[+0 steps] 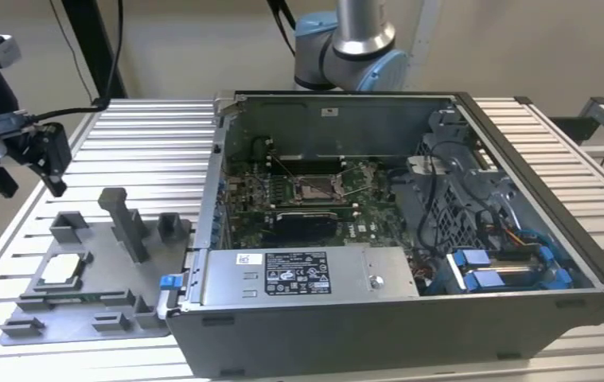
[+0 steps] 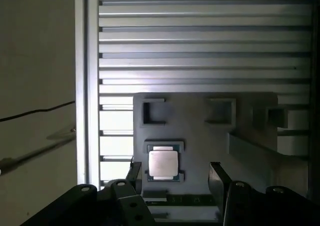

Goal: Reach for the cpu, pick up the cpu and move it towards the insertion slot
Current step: 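Pick up the cpu and move it towards the insertion slot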

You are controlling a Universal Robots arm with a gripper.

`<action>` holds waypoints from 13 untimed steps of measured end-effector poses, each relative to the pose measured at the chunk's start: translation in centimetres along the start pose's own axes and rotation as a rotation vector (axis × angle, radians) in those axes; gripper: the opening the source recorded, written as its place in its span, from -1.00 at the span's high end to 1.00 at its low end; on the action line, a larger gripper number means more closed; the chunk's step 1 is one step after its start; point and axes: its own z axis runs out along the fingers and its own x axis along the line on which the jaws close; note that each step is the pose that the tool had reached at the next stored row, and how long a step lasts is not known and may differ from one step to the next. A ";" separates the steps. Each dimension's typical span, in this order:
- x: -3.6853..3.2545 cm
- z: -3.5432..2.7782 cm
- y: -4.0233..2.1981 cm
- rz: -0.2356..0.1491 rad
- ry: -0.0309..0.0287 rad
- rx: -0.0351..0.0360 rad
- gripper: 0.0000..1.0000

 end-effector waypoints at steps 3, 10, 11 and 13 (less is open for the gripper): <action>0.15 0.56 0.05 0.000 -0.0001 0.0001 -1.00; 0.26 1.83 0.08 0.000 -0.0002 0.0000 -1.00; 0.27 2.01 0.08 0.000 0.0000 0.0000 -1.00; 0.28 2.38 0.09 0.000 -0.0002 -0.0001 -1.00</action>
